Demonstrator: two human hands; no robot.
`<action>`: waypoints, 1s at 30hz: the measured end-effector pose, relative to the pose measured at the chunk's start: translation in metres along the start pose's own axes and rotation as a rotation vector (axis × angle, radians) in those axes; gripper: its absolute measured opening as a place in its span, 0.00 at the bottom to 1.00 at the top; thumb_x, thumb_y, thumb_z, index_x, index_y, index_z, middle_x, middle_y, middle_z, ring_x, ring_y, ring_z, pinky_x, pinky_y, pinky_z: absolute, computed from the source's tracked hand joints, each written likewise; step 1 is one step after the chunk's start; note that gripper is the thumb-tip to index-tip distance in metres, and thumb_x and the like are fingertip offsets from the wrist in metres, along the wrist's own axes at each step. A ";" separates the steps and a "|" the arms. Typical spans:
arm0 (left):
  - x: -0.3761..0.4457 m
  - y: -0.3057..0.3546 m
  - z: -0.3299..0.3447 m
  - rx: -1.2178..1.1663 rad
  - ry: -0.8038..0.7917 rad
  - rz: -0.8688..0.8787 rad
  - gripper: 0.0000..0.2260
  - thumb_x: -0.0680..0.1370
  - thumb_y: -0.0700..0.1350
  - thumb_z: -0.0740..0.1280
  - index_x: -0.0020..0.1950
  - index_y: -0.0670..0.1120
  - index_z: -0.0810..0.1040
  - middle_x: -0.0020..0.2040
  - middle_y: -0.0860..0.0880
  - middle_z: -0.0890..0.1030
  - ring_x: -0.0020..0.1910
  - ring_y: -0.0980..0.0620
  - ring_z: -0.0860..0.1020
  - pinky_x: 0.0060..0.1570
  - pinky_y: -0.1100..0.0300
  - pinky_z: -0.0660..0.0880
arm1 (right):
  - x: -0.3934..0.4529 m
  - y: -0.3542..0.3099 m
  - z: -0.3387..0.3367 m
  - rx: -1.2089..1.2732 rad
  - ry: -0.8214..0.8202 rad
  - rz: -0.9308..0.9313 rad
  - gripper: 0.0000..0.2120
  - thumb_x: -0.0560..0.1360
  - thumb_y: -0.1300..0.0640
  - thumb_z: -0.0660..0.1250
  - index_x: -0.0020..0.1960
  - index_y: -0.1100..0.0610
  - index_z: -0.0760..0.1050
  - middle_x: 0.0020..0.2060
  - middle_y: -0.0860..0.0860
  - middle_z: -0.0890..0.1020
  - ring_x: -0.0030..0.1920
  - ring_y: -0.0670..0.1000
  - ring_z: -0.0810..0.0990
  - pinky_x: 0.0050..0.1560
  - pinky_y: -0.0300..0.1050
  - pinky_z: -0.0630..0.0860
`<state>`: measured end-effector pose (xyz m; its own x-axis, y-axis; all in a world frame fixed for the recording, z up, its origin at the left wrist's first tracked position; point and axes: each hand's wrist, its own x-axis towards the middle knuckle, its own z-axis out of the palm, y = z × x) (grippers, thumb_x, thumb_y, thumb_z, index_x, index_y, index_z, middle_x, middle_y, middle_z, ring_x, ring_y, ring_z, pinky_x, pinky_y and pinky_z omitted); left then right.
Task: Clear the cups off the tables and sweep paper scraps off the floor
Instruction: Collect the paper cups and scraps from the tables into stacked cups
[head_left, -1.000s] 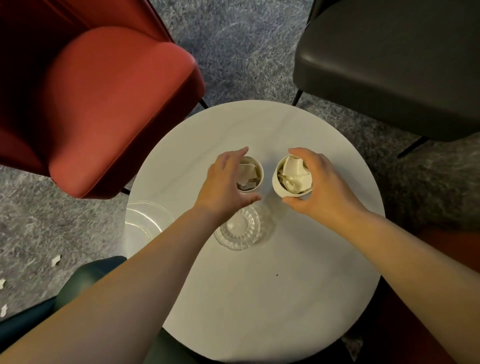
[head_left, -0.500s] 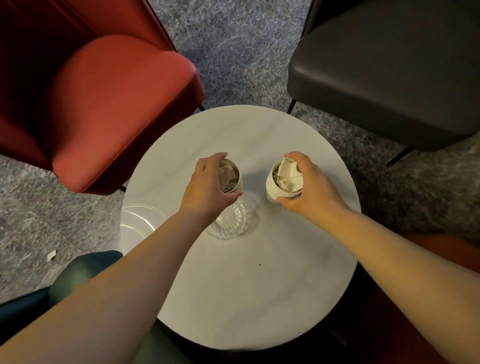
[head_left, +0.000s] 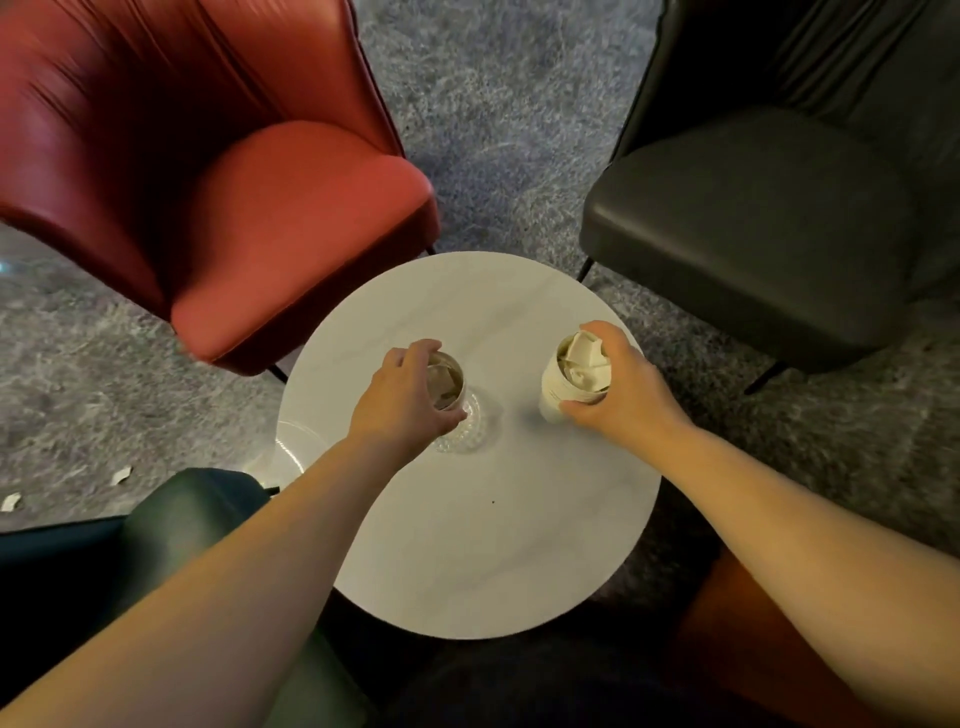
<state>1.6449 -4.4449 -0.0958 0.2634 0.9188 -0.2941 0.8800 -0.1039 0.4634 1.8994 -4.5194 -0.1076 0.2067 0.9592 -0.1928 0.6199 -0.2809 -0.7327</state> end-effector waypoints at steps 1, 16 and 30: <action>-0.004 -0.002 -0.002 0.009 -0.009 -0.006 0.37 0.68 0.56 0.77 0.71 0.57 0.62 0.66 0.50 0.68 0.60 0.47 0.74 0.54 0.54 0.75 | -0.003 -0.003 -0.001 0.000 0.005 -0.007 0.42 0.61 0.55 0.80 0.69 0.46 0.62 0.53 0.44 0.70 0.50 0.43 0.70 0.41 0.24 0.65; -0.042 -0.003 -0.026 -0.017 -0.029 -0.021 0.38 0.66 0.53 0.79 0.72 0.55 0.63 0.67 0.50 0.67 0.60 0.48 0.74 0.58 0.52 0.75 | -0.018 -0.026 -0.014 -0.018 0.072 -0.065 0.43 0.57 0.53 0.81 0.66 0.44 0.64 0.54 0.44 0.72 0.53 0.45 0.72 0.50 0.37 0.68; -0.003 0.091 0.009 -0.097 0.110 -0.235 0.39 0.67 0.56 0.78 0.73 0.58 0.62 0.69 0.53 0.66 0.63 0.49 0.73 0.56 0.54 0.74 | 0.090 0.020 -0.091 -0.045 -0.256 -0.268 0.39 0.59 0.52 0.78 0.63 0.39 0.62 0.56 0.46 0.72 0.55 0.47 0.73 0.52 0.42 0.74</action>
<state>1.7284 -4.4604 -0.0605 0.0073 0.9497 -0.3130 0.8685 0.1491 0.4727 1.9992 -4.4417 -0.0806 -0.1599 0.9742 -0.1590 0.6605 -0.0141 -0.7507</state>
